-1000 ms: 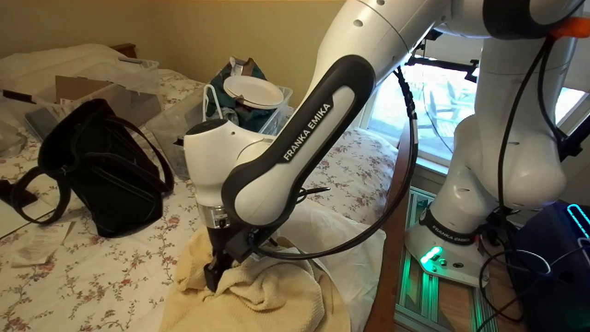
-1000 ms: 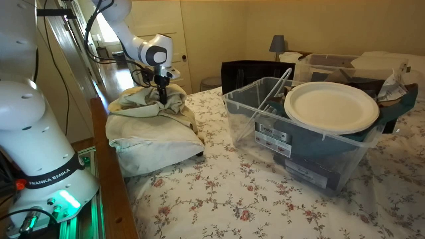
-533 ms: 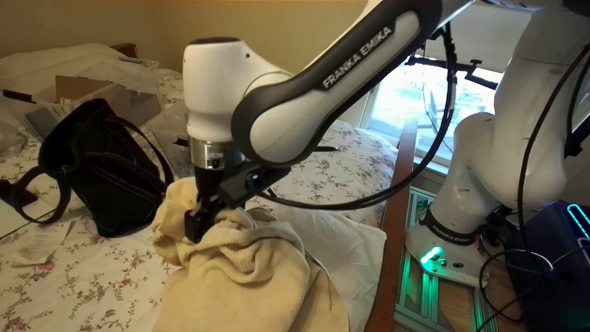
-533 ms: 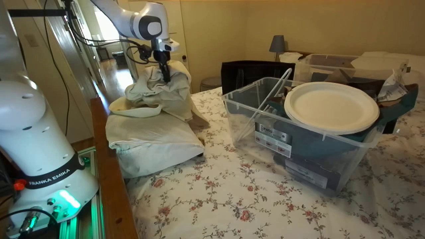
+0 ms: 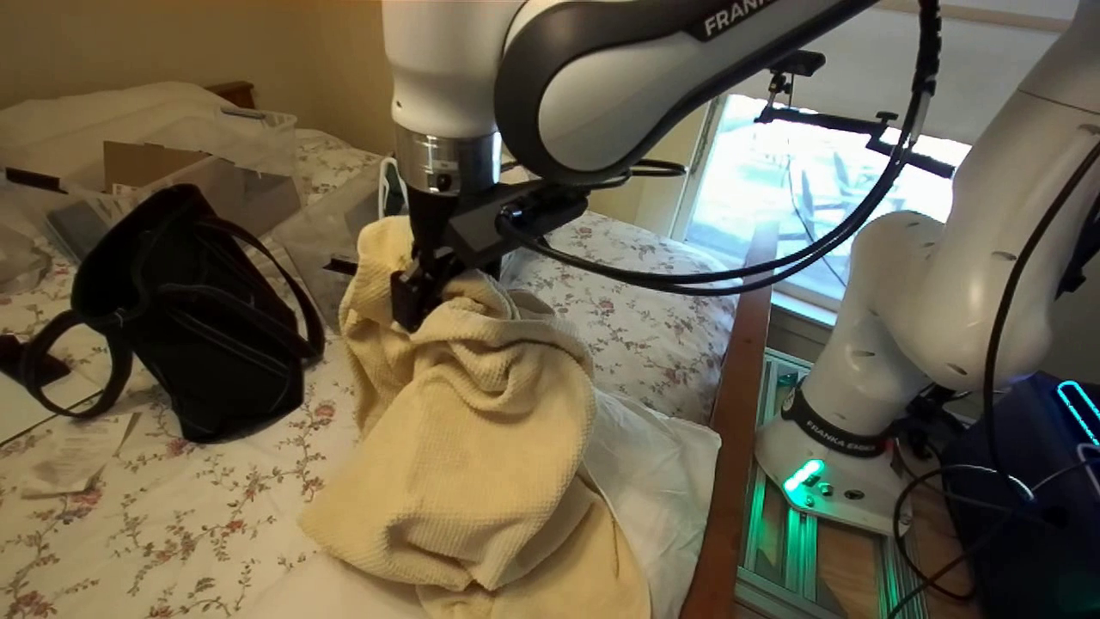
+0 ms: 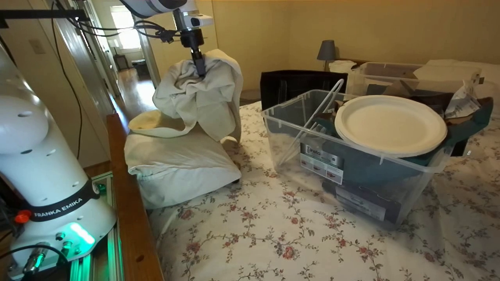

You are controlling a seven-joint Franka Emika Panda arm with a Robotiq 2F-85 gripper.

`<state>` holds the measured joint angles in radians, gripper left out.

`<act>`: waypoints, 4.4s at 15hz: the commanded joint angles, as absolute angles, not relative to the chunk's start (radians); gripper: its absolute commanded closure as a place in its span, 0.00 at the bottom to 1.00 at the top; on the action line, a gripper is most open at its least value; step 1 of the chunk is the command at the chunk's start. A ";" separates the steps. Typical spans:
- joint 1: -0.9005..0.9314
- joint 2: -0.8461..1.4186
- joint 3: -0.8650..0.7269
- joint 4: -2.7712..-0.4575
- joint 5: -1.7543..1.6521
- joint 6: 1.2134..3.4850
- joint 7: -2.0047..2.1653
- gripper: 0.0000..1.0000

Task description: Put the towel on the right side of the bed.

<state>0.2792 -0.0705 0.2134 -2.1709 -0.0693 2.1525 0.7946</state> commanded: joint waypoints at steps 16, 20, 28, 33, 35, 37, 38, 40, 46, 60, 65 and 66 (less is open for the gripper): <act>0.009 -0.203 0.099 -2.403 -0.342 2.143 0.930 0.99; -0.046 -0.184 0.093 -2.392 -0.461 2.115 1.065 1.00; -0.302 -0.249 -0.147 -2.377 -0.689 2.120 1.100 1.00; -0.405 -0.281 -0.228 -2.301 -0.721 2.085 1.170 1.00; -0.421 -0.264 -0.220 -2.276 -0.736 2.068 1.264 1.00; -0.409 -0.217 -0.183 -2.271 -0.767 2.017 1.413 1.00; -0.393 -0.184 -0.164 -2.277 -0.775 1.971 1.473 1.00; -0.337 -0.119 -0.155 -2.297 -0.709 1.931 1.473 1.00; -0.204 0.093 -0.143 -2.357 -0.457 2.119 1.326 1.00; -0.127 0.294 -0.186 -2.397 -0.200 2.529 1.110 1.00; -0.202 0.498 -0.020 -2.357 0.096 2.730 0.828 1.00; -0.219 0.553 0.019 -2.334 0.173 2.741 0.747 1.00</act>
<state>-0.1601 0.3942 -0.0960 -2.4055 -0.0233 2.6743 0.9432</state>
